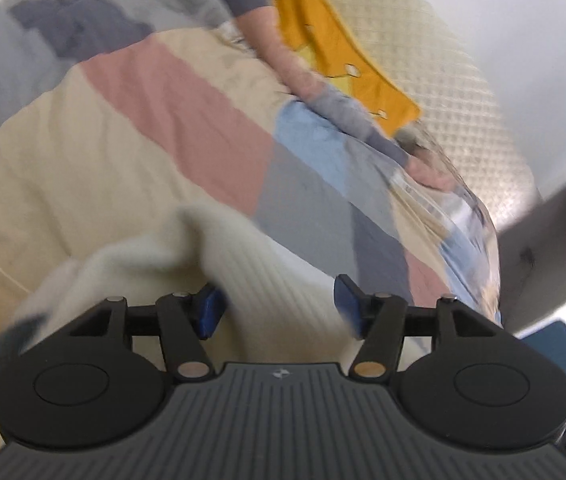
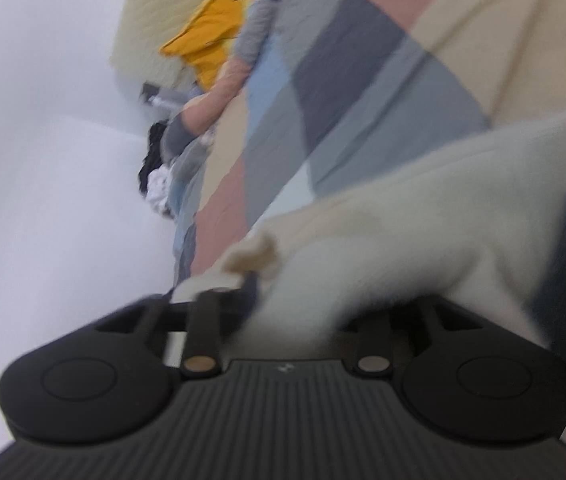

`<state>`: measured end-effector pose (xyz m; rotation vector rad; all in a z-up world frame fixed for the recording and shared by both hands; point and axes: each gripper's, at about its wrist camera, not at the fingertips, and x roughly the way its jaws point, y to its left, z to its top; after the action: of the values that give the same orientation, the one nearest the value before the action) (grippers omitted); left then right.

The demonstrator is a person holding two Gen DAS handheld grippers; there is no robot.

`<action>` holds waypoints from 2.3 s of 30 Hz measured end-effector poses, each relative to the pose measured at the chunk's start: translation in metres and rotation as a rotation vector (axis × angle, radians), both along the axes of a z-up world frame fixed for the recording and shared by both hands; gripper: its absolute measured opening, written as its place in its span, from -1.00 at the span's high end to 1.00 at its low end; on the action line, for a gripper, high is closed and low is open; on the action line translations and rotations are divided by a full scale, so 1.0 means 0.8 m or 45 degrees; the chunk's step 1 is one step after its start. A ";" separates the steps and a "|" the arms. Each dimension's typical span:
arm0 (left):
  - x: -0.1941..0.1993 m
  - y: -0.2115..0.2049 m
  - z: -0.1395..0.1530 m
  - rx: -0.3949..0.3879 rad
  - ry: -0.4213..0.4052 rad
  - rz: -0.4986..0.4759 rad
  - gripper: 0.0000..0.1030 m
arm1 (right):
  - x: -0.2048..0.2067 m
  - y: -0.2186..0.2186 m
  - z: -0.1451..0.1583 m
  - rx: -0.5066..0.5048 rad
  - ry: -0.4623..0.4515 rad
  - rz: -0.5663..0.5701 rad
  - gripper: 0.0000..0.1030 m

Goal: Fold large clothes

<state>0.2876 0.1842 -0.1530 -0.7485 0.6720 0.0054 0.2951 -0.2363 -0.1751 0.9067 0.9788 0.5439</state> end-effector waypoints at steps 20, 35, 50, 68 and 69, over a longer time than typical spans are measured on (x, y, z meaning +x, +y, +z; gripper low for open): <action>-0.101 -0.082 0.028 0.361 0.064 -0.133 -0.26 | -0.110 0.041 0.035 -0.370 -0.224 -0.046 -0.04; -0.085 -0.092 0.007 0.456 0.149 -0.091 -0.26 | -0.090 0.035 0.020 -0.834 -0.311 -0.352 0.40; -0.090 -0.082 0.019 0.557 0.124 -0.018 -0.26 | -0.085 -0.040 0.024 -0.930 -0.245 -0.776 0.46; -0.106 -0.096 0.028 0.656 0.103 -0.006 -0.26 | -0.137 0.005 0.067 -0.876 -0.508 -0.531 0.46; -0.109 -0.097 0.029 0.662 0.102 -0.006 -0.26 | -0.140 0.012 0.069 -0.878 -0.527 -0.498 0.46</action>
<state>0.2006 0.1067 -0.1299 -0.2470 0.7091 0.2001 0.1829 -0.2263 -0.1199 0.3224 0.5245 0.0331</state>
